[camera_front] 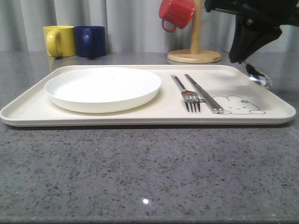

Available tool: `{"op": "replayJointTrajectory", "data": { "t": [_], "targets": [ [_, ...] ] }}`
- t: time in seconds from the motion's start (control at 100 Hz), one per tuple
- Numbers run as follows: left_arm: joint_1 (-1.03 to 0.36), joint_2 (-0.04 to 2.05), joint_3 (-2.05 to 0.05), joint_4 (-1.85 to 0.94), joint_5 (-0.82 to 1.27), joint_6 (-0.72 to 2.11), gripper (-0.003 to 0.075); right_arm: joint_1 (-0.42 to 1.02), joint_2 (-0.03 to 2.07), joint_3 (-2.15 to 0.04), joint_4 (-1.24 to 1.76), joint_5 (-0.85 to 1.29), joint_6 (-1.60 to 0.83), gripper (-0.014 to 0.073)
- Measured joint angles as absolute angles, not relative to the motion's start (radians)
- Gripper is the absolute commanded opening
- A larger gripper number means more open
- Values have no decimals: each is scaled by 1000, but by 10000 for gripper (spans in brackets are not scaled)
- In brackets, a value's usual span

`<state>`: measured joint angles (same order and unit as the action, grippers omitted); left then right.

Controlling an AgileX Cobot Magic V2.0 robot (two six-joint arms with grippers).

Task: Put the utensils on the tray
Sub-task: 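Grasp the spoon with the right gripper and carry it onto the tray, then release the spoon beside the chopsticks and raise the right gripper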

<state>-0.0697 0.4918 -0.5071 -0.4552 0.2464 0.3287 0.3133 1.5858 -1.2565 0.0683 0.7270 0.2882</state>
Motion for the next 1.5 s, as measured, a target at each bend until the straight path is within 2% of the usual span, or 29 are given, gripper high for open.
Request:
{"op": "replayJointTrajectory", "data": {
  "t": [0.49,0.59,0.78,0.9,1.26,1.5],
  "targets": [
    [-70,492,-507,-455,246,329,-19,317,1696,-1257,58,717,297,-36],
    [-70,492,-507,-455,246,329,-19,317,1696,-1257,58,719,297,38],
    [-70,492,-507,-455,246,329,-19,317,1696,-1257,58,725,297,258],
    [-70,492,-507,-455,246,329,-19,317,1696,-1257,58,725,298,331],
    [-70,492,-507,-455,246,329,-19,315,1621,-1281,37,715,301,331],
    [-70,492,-507,-455,246,329,-19,230,1496,-1278,-52,733,301,331]
  ]
}}
